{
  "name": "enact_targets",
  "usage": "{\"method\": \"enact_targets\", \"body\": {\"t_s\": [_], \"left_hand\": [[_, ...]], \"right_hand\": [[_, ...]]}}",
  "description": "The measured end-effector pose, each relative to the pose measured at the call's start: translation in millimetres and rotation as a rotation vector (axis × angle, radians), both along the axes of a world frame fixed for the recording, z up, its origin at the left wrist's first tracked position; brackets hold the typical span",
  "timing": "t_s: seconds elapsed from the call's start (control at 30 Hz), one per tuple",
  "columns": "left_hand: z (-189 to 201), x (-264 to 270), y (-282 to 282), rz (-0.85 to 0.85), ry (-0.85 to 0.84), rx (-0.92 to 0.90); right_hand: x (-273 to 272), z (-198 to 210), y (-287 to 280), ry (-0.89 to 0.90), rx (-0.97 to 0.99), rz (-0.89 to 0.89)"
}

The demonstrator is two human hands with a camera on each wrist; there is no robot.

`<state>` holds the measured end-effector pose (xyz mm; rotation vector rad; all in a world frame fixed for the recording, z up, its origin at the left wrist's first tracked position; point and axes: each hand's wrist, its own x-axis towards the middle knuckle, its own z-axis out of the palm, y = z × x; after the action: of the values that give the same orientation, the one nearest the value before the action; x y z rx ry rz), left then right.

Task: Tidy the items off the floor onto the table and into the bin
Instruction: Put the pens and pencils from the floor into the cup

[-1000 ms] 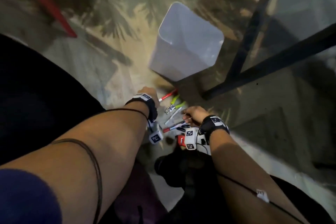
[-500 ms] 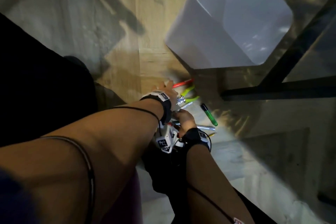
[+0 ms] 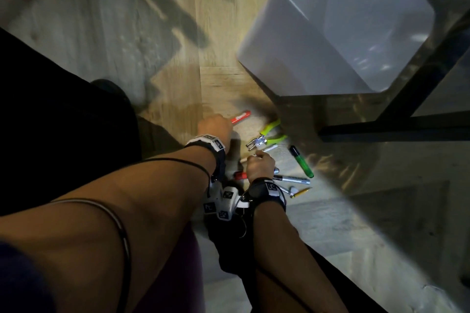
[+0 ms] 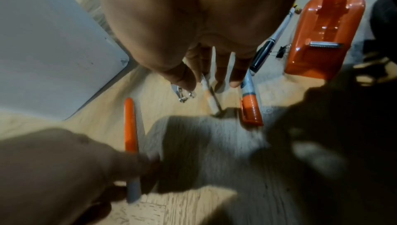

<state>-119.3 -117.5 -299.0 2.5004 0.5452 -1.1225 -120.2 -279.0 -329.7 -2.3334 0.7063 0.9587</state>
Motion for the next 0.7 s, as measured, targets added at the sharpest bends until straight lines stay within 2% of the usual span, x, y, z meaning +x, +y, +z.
{"method": "enact_targets", "body": {"t_s": [0.2,0.3,0.4,0.47,0.53,0.63,0.7], "left_hand": [[-8,-20,18,0.144,0.063,-0.055],[-14,-19,21,0.299,0.039,-0.107],[-16,-18,26,0.317,0.039,-0.141],[-15,-18,26,0.275,0.05,-0.146],[-11,-19,24,0.259,0.079,-0.185],[9,-12,23,0.242,0.1,-0.263],[32,-4,24,0.196,0.081,-0.288]], "right_hand": [[21,11,-6,0.021,-0.09,0.108],[22,5,-11,0.059,-0.185,0.245],[9,1,-11,0.075,-0.243,0.31],[2,5,-12,0.068,-0.25,0.271],[0,11,-12,0.071,-0.201,0.143],[4,32,-12,0.101,0.086,-0.154],[7,54,-10,0.109,0.281,-0.222]]}}
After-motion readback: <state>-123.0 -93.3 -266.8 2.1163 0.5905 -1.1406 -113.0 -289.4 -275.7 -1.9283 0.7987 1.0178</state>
